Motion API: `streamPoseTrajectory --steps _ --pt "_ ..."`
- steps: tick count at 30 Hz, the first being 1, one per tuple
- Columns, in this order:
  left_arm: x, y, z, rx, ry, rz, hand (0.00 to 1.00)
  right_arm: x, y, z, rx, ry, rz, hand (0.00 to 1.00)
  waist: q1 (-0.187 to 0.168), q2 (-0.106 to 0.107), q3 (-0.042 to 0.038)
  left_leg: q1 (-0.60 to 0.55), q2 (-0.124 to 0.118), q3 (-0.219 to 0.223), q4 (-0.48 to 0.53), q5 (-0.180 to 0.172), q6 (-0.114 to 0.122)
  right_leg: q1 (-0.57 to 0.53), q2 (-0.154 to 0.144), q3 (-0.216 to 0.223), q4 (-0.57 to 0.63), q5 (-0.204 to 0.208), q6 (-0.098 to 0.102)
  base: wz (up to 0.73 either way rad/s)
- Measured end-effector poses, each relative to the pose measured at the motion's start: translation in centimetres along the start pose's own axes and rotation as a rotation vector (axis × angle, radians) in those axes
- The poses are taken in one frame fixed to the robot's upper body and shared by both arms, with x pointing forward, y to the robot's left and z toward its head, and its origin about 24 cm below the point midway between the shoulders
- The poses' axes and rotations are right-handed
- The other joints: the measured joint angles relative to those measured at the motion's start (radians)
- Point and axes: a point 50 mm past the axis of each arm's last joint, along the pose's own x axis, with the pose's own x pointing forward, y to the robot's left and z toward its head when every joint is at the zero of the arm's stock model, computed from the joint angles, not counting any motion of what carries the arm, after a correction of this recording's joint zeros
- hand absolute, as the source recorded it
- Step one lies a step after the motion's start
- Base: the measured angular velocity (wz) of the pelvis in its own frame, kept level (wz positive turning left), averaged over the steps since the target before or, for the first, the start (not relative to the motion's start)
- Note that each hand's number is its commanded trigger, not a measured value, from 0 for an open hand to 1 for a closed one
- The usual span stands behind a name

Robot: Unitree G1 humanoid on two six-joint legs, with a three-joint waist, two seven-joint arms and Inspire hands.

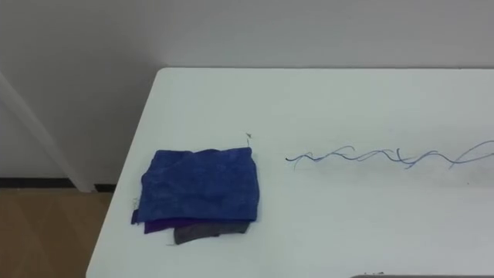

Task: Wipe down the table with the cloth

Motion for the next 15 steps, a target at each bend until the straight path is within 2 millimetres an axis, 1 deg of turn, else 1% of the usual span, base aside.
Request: streamPoseTrajectory --steps 2,4,5,6,7,8,9,10,11,13,15 --pt "0.0 0.0 -0.2 -0.014 0.004 -0.001 0.0 0.0 -0.1 -0.3 0.093 0.015 0.002 0.0 -0.004 0.0 0.0 -0.001 0.0 0.0 0.0 0.0 0.0 0.0 0.0 0.005 -0.001 0.0 0.0 0.0" --pt "0.0 0.1 -0.4 -0.029 0.015 0.002 0.0 0.0 -0.2 -0.8 0.251 0.052 -0.013 0.0 -0.004 -0.001 -0.0004 0.001 0.0 0.002 -0.001 0.0 0.0 0.001 0.0 0.007 -0.002 0.0 0.0 0.0" --pt "0.0 0.2 -0.6 -0.039 0.019 0.004 0.0 0.0 -0.3 -1.0 0.299 0.063 -0.019 0.0 -0.005 -0.001 -0.0006 0.002 -0.001 0.002 0.0 0.0 0.0 0.002 0.0 0.008 -0.002 0.0 0.0 -0.05" --pt "-0.1 0.3 -1.1 -0.071 0.033 0.011 0.0 0.0 -0.6 -1.3 0.397 0.083 -0.037 0.0 -0.006 -0.002 -0.0009 0.004 0.0 0.003 0.0 0.0 0.0 0.002 0.001 0.011 0.001 0.0 0.0 -0.07" --pt "-0.1 0.7 -1.2 -0.105 0.037 0.022 0.0 0.0 -0.9 -1.6 0.498 0.103 -0.058 0.0 -0.013 -0.004 -0.0013 0.004 0.0 0.0 0.001 0.0 0.0 0.002 0.002 0.013 0.001 0.0 0.0 -0.04" --pt "-0.1 0.8 -1.4 -0.121 0.043 0.028 0.0 0.0 -1.1 -1.7 0.558 0.113 -0.069 0.0 -0.023 -0.006 -0.0014 0.003 0.0 0.0 0.002 0.0 0.0 0.003 0.001 0.01 0.0 0.0 0.0 0.09" --pt "-0.2 1.1 -1.7 -0.15 0.053 0.04 0.0 0.0 -1.4 -2.1 0.691 0.136 -0.095 0.0 -0.046 -0.009 -0.0005 0.001 0.0 0.0 0.001 0.0 0.0 0.007 0.0 -0.001 -0.004 0.0 0.0 0.15" --pt "-0.2 1.4 -2.0 -0.17 0.059 0.053 0.0 0.0 -1.8 -2.4 0.818 0.159 -0.121 0.0 -0.061 -0.013 0.0007 0.0 0.0 -0.001 0.001 0.0 0.0 0.007 -0.001 -0.005 -0.004 -0.001 0.0 0.12" --pt "-0.2 1.6 -2.0 -0.176 0.057 0.059 0.0 0.0 -2.0 -2.6 0.875 0.173 -0.133 0.0 -0.064 -0.016 0.0019 0.0 0.0 -0.001 0.001 0.0 0.0 0.007 -0.001 -0.005 -0.004 -0.002 0.0 0.0" --pt "-0.3 2.3 -2.2 -0.22 0.046 0.087 0.0 -0.1 -2.5 -3.7 1.122 0.235 -0.186 0.0 -0.084 -0.029 0.0031 0.001 0.0 0.0 0.001 0.0 0.0 0.004 -0.001 -0.002 0.002 -0.005 0.0 0.0" --pt "-0.4 3.2 -1.9 -0.261 0.022 0.117 0.0 -0.2 -3.2 -4.4 1.27 0.269 -0.236 0.0 -0.087 -0.041 0.0043 -0.001 0.0 0.009 0.001 0.0 0.0 -0.005 0.001 0.011 0.016 -0.01 0.0 -0.16"
